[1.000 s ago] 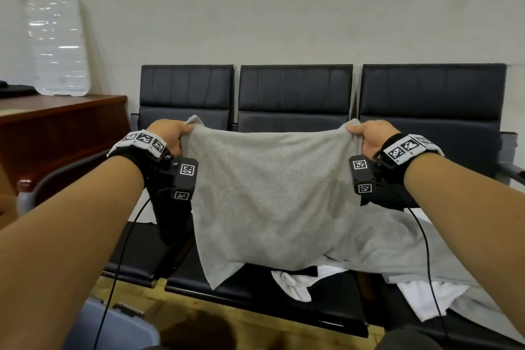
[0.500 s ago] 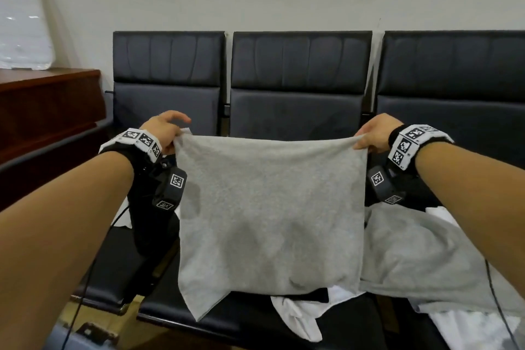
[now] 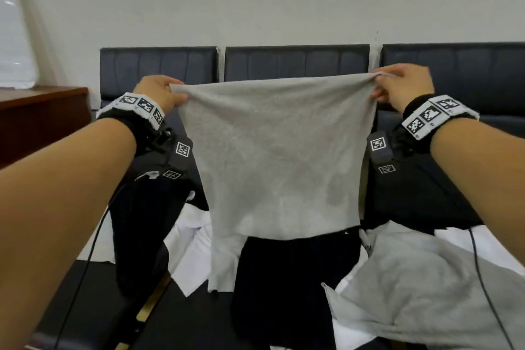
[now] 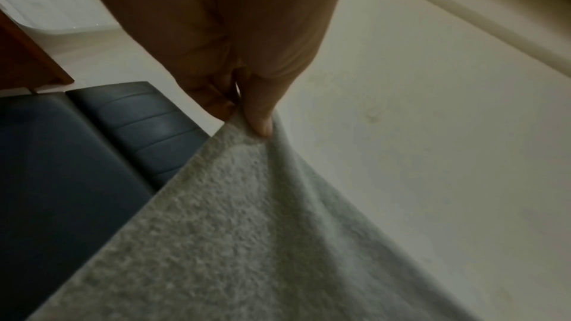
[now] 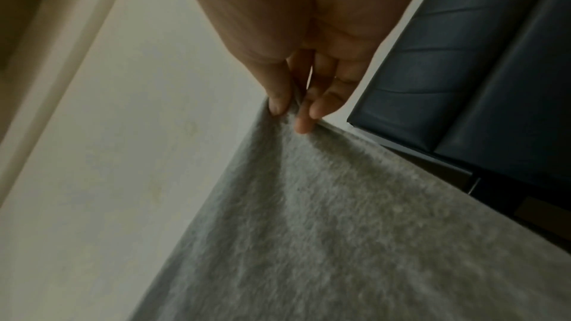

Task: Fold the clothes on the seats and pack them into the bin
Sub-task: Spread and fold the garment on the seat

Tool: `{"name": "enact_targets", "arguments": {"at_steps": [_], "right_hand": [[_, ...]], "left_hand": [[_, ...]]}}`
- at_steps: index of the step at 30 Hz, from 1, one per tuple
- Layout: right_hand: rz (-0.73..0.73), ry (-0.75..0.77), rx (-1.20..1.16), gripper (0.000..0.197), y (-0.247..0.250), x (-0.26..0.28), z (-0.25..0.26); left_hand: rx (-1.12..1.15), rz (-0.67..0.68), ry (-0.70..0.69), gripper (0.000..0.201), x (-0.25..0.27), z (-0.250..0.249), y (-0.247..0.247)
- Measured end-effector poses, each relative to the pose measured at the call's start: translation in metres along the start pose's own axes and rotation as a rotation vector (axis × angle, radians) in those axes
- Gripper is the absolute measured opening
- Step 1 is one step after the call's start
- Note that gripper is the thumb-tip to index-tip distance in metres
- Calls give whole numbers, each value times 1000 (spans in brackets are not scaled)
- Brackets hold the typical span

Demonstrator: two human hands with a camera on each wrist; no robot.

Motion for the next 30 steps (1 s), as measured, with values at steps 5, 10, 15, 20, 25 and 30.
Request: {"name": "enact_targets", "arguments": {"at_steps": [5,10,15,20,25,30], "right_hand": [[22,-1,-54,14,21,68,6],[225,-103,188,12,16,159,-45],[625,-254,367,4,-6,257,-90],[935,-252,657,8,-33,328,-119],[1314,-365,922,10,-61,371,-133],[1174,-361,1014,30,-72,359,-128]], "left_hand": [[-43,75,-73,25,52,1,19],[-136,257,12,21,131,55,-5],[-347,563,170,6,215,118,-47],[-365,793,277,11,283,153,-83],[-575,941,297,16,315,174,-110],[-646,968,284,34,319,169,-132]]}}
Point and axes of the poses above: each hand's wrist, its own x-axis away from the middle knuckle, its own y-axis out of the back of the hand, z = x × y, the point moved 4 cm from there along -x, towards the middle knuckle, and after that the axes turned 13 degrees about z, right-handed, at the moved point
